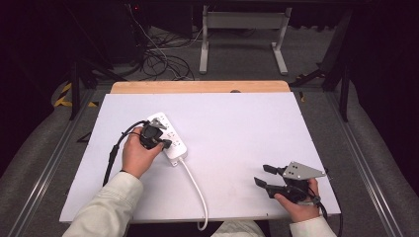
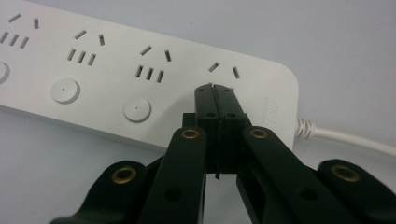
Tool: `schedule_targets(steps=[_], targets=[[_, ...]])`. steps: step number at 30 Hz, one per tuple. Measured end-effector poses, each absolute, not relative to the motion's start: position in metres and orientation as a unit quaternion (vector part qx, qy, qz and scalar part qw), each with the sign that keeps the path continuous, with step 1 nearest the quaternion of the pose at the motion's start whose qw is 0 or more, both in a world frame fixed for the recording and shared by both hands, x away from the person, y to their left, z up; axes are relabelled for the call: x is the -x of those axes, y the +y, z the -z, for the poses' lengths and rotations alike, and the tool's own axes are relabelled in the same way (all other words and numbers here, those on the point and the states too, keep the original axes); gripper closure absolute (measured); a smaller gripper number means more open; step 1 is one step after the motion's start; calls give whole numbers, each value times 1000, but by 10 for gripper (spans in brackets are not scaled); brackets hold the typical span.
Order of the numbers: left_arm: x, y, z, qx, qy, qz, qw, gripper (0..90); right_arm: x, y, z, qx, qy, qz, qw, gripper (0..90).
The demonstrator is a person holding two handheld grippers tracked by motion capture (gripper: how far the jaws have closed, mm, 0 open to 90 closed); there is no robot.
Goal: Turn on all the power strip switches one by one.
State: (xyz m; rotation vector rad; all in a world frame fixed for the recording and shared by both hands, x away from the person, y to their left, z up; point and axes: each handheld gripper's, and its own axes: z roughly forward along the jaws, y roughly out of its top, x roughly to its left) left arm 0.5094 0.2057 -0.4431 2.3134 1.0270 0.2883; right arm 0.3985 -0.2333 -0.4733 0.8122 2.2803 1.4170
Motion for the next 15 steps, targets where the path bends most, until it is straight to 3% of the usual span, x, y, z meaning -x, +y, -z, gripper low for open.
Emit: schedule_targets(steps=[15], targets=[[-507,204,444,-870,382,-119,288,899,-398,-233,473,-286,801,-498,167,432]])
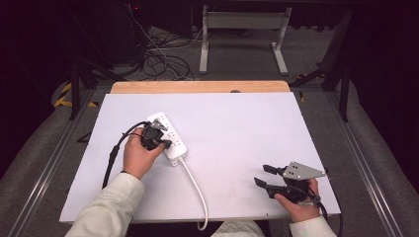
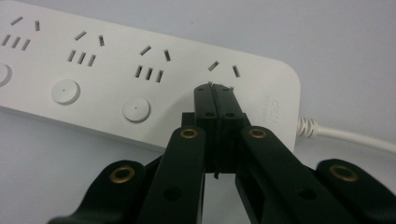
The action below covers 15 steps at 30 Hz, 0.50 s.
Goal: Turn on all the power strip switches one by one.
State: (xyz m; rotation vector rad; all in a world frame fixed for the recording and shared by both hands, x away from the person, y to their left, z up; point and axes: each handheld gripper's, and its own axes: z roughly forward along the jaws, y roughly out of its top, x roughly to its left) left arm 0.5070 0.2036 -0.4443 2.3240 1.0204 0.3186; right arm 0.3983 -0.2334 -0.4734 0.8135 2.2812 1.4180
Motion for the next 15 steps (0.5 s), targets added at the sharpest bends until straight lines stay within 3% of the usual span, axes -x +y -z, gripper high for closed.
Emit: schedule_targets(steps=[15], targets=[[-505,201,445,-867,390,-126,283,900,-398,-233,474,-286,803,-496,167,432]])
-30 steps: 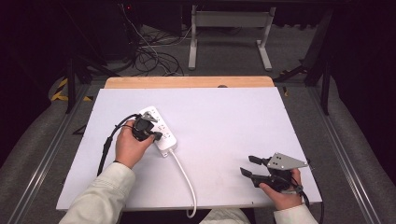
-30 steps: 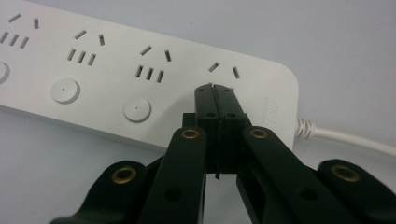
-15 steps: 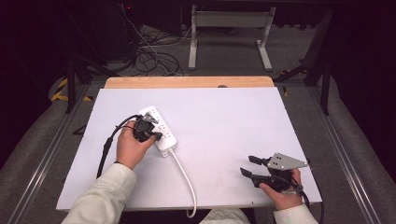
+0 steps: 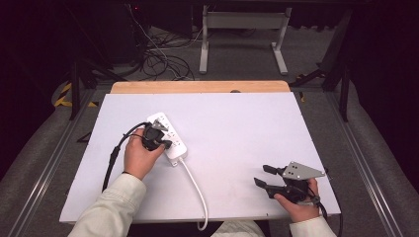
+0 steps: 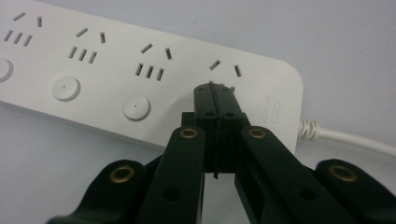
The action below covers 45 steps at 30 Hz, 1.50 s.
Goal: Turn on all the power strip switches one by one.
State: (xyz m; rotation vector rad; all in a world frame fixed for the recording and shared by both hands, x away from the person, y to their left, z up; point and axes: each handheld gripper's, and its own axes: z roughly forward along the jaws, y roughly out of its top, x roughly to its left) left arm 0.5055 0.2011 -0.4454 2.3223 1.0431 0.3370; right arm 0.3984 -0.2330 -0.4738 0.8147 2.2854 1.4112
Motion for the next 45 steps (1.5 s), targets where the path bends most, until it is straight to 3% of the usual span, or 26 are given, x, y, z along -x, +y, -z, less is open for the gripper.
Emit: schedule_targets(steps=[22,28,32,45], targets=[[-501,196,448,-863,398,-144,276,900,-398,-233,474,-286,803,-495,165,430],[-501,199,445,-859,395,-155,287,900,-399,-233,474,-287,802,-497,165,429],[-504,210,424,-838,396,-172,333,900,-400,-234,475,-288,802,-497,164,429],[-515,215,425,-844,393,-178,319,899,-400,-234,475,-289,802,-497,162,428]])
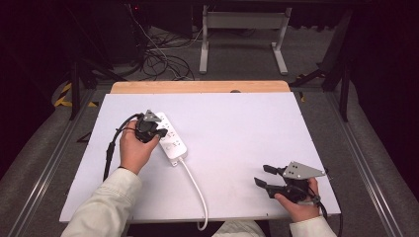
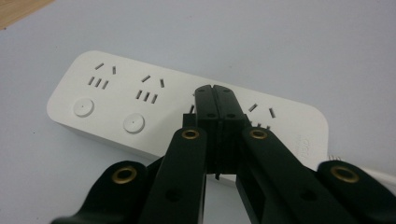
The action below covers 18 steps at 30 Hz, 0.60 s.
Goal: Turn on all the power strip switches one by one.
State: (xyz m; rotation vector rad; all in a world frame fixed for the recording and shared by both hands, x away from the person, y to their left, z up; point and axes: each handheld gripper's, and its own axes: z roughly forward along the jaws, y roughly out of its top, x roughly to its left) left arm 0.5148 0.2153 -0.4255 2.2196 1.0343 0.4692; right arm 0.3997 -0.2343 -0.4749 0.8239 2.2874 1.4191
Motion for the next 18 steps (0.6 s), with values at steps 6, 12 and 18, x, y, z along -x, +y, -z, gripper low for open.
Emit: schedule_targets(steps=[6,12,18], targets=[[-524,220,435,-850,398,-183,291,900,-400,-234,475,-289,802,-498,162,427],[-528,223,438,-853,397,-176,289,899,-401,-235,476,-291,802,-497,160,426],[-530,222,441,-854,398,-174,285,900,-400,-235,476,-292,801,-496,162,423]])
